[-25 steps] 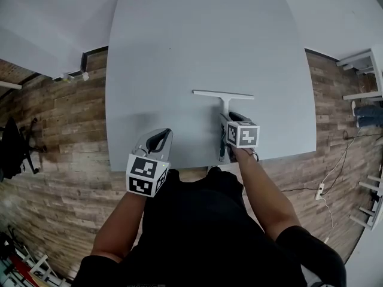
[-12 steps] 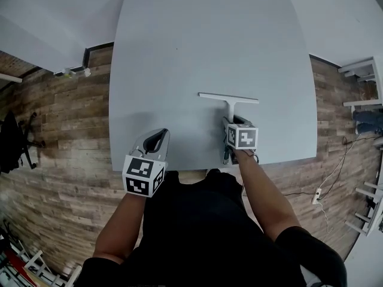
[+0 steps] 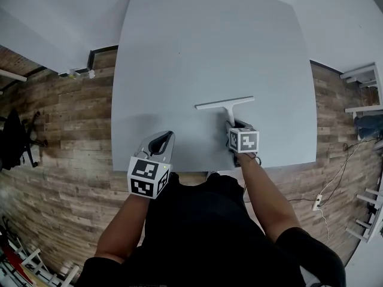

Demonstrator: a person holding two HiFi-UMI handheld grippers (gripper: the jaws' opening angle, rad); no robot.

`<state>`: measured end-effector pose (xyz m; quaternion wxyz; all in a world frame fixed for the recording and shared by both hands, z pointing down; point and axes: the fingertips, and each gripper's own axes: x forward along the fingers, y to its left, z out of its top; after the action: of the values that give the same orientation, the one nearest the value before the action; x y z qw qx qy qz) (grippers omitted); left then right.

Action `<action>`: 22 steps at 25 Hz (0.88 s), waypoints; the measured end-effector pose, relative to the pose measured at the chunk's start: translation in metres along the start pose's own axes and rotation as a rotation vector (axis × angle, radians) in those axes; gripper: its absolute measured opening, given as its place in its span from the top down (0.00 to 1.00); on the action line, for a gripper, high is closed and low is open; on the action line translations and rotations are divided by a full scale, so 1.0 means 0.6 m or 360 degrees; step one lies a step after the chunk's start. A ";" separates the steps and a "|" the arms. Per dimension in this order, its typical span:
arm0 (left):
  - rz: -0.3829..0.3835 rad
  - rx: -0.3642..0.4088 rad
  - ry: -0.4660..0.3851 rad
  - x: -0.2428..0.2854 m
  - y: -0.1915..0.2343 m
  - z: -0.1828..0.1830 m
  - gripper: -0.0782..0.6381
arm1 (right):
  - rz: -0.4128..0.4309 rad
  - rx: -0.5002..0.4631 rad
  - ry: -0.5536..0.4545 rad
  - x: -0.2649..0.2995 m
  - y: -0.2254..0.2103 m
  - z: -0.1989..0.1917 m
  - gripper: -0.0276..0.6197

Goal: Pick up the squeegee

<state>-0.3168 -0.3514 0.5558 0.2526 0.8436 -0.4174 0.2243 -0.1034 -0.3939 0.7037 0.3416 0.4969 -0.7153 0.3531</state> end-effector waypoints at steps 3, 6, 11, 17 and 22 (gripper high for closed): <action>0.0009 0.0014 -0.0007 0.002 -0.011 0.009 0.88 | 0.0055 0.0009 -0.0025 -0.010 -0.003 0.003 0.81; 0.0018 0.0026 -0.0019 0.006 -0.022 0.018 0.88 | 0.0105 0.0002 -0.0075 -0.028 -0.003 0.016 0.81; 0.0027 0.0033 -0.0051 0.011 -0.055 0.033 0.88 | 0.0206 -0.0043 -0.0158 -0.077 -0.003 0.042 0.81; 0.0051 0.0038 -0.0082 0.018 -0.098 0.048 0.88 | 0.0330 -0.0075 -0.0250 -0.141 -0.012 0.073 0.81; 0.0087 0.0010 -0.0148 0.024 -0.139 0.058 0.88 | 0.0426 -0.0131 -0.0348 -0.203 -0.018 0.086 0.81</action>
<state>-0.2347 -0.3375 0.5174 0.2242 0.8422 -0.4509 0.1929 -0.0671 -0.3828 0.5764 0.2318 0.4183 -0.8217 0.3099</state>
